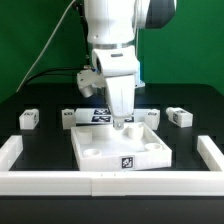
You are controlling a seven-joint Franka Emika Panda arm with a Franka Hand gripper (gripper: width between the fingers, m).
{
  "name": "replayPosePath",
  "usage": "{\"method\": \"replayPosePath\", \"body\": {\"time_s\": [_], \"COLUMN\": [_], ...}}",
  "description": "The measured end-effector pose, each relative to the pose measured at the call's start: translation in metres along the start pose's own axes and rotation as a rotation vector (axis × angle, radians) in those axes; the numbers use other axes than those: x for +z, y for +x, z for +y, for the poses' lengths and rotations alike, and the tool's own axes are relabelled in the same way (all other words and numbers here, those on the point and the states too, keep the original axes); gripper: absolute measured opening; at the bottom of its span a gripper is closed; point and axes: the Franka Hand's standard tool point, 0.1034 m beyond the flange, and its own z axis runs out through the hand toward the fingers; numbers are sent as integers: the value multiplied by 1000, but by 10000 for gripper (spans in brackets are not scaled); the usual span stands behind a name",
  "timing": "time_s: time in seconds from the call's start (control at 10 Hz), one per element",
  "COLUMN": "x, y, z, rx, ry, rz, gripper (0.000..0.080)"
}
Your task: Assemble one leg
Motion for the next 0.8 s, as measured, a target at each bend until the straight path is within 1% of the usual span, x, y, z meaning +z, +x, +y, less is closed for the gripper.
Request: {"method": "replayPosePath", "body": {"time_s": [0.1,0.2,0.4,0.6,0.8], "x": [11,18,26,24,24], "y": [-5,-8,-8,-8,-8], "z": [-7,-11,-13,-10,-11], "rx": [9,20,24,28,38], "ry": [19,34,48,43,44], "rz": [9,16,20,13,13], "gripper": [650,650,650,650,637]}}
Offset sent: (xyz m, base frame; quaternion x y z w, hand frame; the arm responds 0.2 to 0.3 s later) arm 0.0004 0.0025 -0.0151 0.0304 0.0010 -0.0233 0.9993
